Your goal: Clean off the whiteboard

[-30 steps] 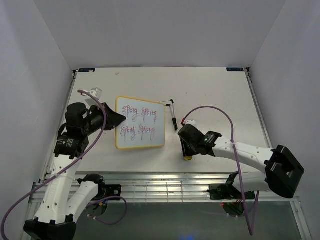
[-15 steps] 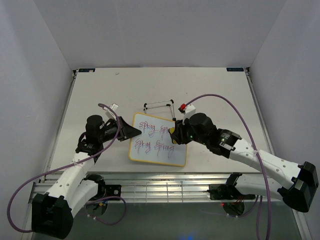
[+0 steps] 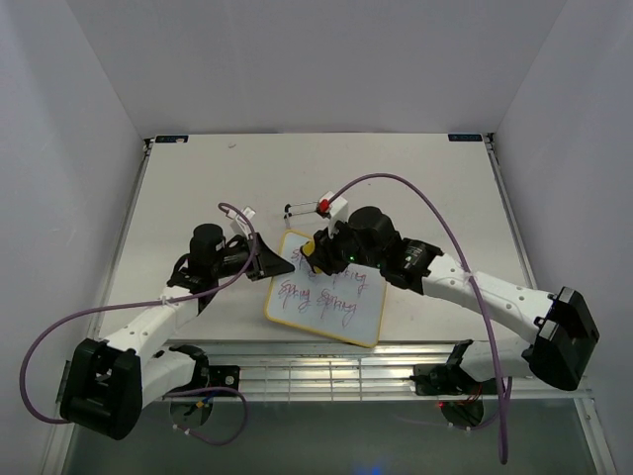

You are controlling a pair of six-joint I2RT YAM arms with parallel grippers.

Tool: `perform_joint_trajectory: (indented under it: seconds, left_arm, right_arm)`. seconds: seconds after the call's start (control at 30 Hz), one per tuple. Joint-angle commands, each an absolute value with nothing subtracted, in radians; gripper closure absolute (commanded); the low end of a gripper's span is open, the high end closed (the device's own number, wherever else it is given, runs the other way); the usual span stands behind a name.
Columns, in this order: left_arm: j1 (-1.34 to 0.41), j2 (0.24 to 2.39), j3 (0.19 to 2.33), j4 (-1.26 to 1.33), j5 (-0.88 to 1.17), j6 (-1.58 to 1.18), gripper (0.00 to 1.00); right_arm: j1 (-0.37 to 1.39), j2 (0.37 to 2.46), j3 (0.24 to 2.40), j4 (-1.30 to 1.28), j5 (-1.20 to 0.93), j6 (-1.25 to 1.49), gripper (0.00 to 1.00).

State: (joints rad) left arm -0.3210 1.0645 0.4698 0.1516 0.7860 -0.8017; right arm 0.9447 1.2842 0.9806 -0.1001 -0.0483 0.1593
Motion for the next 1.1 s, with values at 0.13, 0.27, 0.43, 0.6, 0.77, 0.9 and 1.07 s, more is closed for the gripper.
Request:
perform_joint_trajectory:
  seconds: [0.13, 0.27, 0.43, 0.6, 0.77, 0.9, 1.07]
  left_arm:
    - [-0.368, 1.098, 0.502, 0.235, 0.792, -0.796, 1.0]
    - [-0.379, 1.101, 0.511, 0.233, 0.795, -0.79, 1.0]
    - [-0.38, 1.091, 0.508, 0.233, 0.775, -0.793, 1.0]
    - [-0.38, 1.1, 0.506, 0.235, 0.765, -0.793, 1.0]
    - [-0.38, 1.086, 0.511, 0.235, 0.75, -0.788, 1.0]
    - [-0.38, 1.075, 0.511, 0.233, 0.741, -0.784, 1.0]
    - [-0.38, 1.066, 0.508, 0.222, 0.738, -0.779, 1.0]
  right_arm:
    - [0.953, 1.368, 1.003, 0.049, -0.124, 0.038, 0.66]
    - [0.953, 1.4, 1.0, 0.058, -0.135, 0.041, 0.67]
    - [0.953, 1.391, 0.948, 0.077, -0.181, 0.092, 0.67]
    - [0.953, 1.394, 0.874, 0.054, -0.219, 0.12, 0.68]
    - [0.953, 1.402, 0.862, 0.002, -0.094, 0.126, 0.68]
    - [0.953, 1.423, 0.887, -0.047, -0.019, 0.13, 0.68]
    - [0.953, 1.462, 0.937, -0.106, 0.018, 0.106, 0.69]
